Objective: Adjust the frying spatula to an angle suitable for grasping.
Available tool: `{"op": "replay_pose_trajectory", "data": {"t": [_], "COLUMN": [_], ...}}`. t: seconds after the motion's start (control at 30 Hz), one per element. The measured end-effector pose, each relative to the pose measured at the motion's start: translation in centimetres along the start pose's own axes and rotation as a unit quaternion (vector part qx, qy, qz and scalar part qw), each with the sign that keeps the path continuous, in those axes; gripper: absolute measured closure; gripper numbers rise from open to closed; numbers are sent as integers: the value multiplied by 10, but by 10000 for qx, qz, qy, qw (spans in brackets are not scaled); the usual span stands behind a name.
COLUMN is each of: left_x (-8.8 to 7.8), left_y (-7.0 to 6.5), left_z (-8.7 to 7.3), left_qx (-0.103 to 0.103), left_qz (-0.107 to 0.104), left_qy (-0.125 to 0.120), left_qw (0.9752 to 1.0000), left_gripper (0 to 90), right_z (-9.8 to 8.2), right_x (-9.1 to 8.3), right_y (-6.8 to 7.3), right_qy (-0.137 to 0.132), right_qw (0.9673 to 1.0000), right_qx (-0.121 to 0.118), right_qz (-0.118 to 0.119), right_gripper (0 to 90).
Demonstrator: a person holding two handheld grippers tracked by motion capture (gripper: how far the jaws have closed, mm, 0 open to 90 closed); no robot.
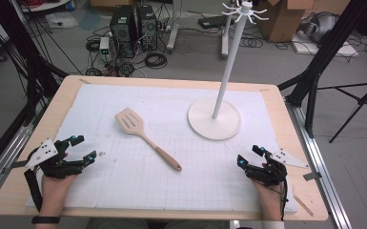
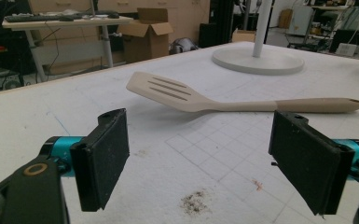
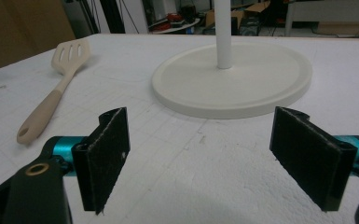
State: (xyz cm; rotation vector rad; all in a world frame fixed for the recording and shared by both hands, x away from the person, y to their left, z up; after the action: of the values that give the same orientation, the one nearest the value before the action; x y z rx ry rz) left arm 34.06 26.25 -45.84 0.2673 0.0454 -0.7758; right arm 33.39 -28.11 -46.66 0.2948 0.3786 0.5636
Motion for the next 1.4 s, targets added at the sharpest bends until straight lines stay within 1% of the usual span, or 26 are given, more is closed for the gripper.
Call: {"op": "replay_pose_trajectory", "data": {"t": [0.13,0.2,0.23,0.33,0.37,0.53,0.6,0.67,0.73,0.8,0.93,0.97,1.0,1.07,1.1,1.17,1.3,1.4], "left_x": [1,0,0,0,1,2,2,2,2,2,2,3,3,3,3,3,3,3], "left_y": [-1,-1,-1,-1,-1,-2,-2,-2,-2,-2,-2,-2,-2,-3,-3,-3,-3,-3], "left_z": [0,0,0,0,0,-1,-1,-1,-1,-1,-1,-1,-1,-1,-1,-1,-1,-1], "left_qx": [35,58,80,81,65,109,119,120,140,142,148,155,166,170,163,177,196,190], "left_qz": [10,33,102,83,54,42,41,46,75,71,57,51,39,53,58,49,47,47], "left_qy": [17,31,11,17,60,125,127,128,118,117,152,162,183,181,171,174,186,185], "left_qw": [10000,10000,9999,9999,9999,9999,9998,9998,9998,9998,9998,9997,9997,9997,9997,9997,9996,9996], "left_gripper": [204,189,183,183,183,184,185,184,184,183,183,183,183,183,183,183,182,181], "right_z": [0,0,1,2,2,5,9,14,19,24,33,35,37,40,40,43,44,44], "right_x": [0,0,-1,-2,-2,-3,-4,-4,-2,2,14,17,20,28,31,40,55,67], "right_y": [0,0,-1,-1,-2,2,6,13,21,32,51,57,63,72,77,86,102,113], "right_qy": [3,-8,-49,-53,-49,-23,-40,-101,-196,-214,-137,-89,-87,-37,10,31,121,217], "right_qw": [10000,10000,9999,9998,9998,9998,9998,9999,9998,9997,9995,9994,9992,9989,9989,9983,9977,9971], "right_qx": [38,48,40,25,5,84,57,82,41,-2,-123,-91,-127,-211,-208,-288,-235,-268], "right_qz": [-36,-49,-125,-182,-206,-184,-170,-74,-24,73,246,324,382,418,419,508,619,682], "right_gripper": [166,158,152,152,152,152,152,152,156,159,161,161,161,166,166,168,184,198]}}
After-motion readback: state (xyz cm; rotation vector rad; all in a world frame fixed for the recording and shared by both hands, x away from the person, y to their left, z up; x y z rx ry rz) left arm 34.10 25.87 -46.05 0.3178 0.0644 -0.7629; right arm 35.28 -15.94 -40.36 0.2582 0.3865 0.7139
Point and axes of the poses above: each handheld gripper's, and its own axes: x roughly forward along the jaws, z roughly out of its top, y roughly to its left, the point moved 8 cm from there along x, roughly forward along the jaws, and after that the axes turned 13 degrees about x, right-handed, at the moved point
